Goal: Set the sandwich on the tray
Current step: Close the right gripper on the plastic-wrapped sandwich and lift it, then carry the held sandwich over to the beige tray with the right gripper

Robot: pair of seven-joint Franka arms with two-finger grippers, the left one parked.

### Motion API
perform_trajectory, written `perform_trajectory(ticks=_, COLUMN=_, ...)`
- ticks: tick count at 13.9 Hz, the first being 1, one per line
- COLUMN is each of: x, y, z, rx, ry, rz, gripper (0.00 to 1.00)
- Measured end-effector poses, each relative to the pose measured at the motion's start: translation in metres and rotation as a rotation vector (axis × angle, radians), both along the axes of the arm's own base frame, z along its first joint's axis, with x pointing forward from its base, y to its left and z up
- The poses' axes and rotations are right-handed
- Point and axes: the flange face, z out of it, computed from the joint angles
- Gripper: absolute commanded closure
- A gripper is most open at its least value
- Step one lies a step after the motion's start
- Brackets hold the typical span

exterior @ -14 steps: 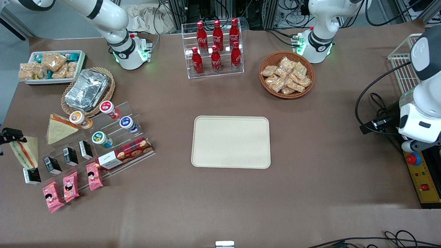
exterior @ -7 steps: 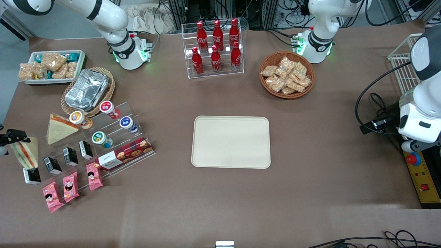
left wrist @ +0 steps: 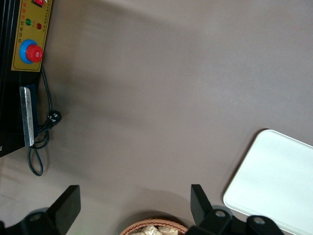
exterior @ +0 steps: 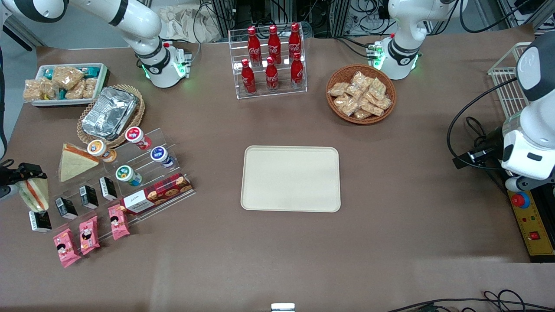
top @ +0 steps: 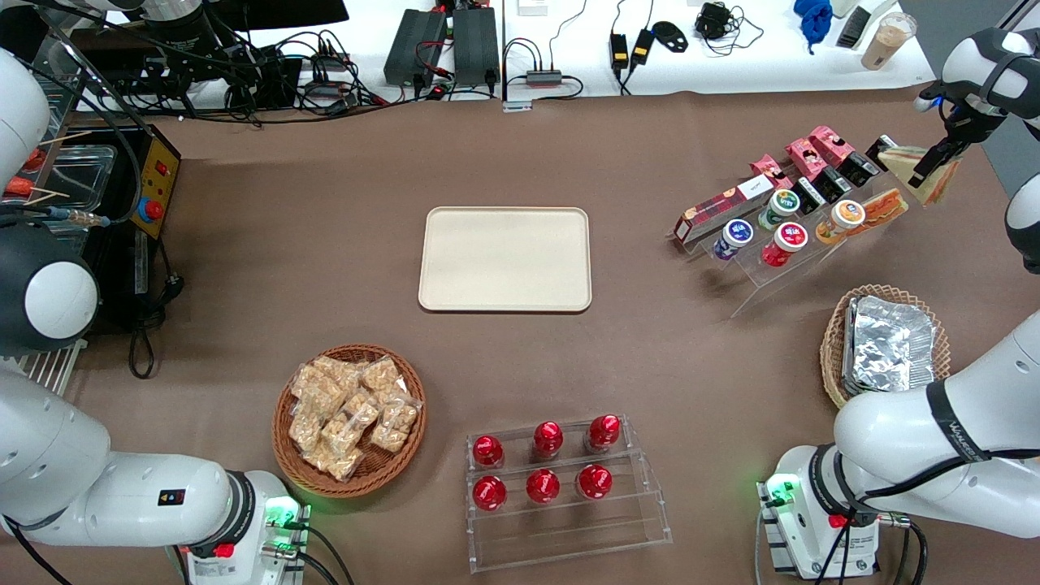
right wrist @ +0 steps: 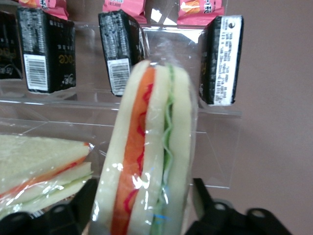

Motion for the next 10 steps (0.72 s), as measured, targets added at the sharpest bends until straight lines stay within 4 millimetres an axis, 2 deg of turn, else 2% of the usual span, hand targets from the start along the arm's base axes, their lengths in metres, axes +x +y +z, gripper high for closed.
perform_trajectory(ticks=1, x=0.000, y=0.000, z=0.001, rx=0.000, ry=-0.001, rz=0.000, gripper=0.63)
perform_trajectory(ticks=3, x=0.001, y=0.001, z=0.004, rx=-0.002, ry=-0.006, rz=0.001, gripper=0.74)
perform_trajectory(ticks=7, x=0.007, y=0.007, z=0.018, rx=0.001, ry=-0.003, rz=0.010, gripper=0.74)
perform_trajectory(ticks=8, x=0.012, y=0.012, z=0.028, rx=0.003, ry=-0.001, rz=0.018, gripper=0.74)
perform_trajectory(ticks=10, x=0.025, y=0.029, z=0.061, rx=-0.003, ry=-0.009, rz=0.047, gripper=0.74)
